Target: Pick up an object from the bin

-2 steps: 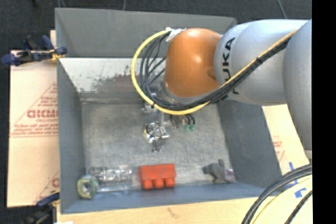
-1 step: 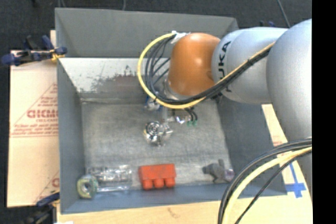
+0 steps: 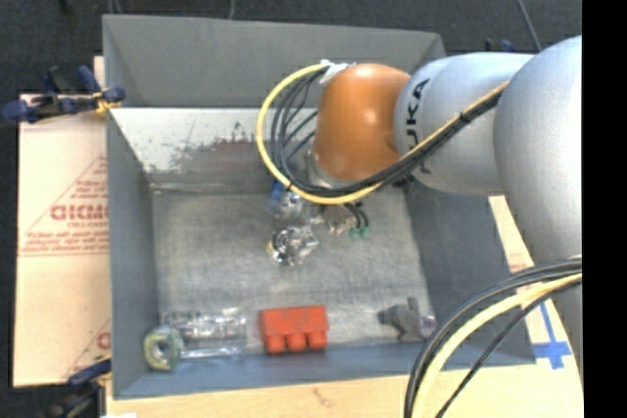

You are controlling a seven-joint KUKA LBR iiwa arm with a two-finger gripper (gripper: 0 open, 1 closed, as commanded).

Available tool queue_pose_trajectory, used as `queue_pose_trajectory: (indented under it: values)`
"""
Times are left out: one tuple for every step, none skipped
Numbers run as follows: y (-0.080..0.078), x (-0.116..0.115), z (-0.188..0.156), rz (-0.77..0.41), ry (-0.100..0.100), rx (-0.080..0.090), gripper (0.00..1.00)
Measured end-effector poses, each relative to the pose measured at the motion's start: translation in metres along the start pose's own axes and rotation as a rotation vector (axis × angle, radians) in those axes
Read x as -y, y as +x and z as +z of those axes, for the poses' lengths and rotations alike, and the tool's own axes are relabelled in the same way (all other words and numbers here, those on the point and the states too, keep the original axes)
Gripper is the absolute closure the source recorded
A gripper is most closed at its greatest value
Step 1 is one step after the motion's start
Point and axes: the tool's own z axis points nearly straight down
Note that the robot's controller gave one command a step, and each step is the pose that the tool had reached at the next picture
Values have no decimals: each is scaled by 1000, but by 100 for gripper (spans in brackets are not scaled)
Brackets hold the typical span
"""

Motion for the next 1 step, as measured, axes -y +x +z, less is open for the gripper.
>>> queue_pose_trajectory:
  values:
    - [-14, 8, -173, -307, 4, 6, 100]
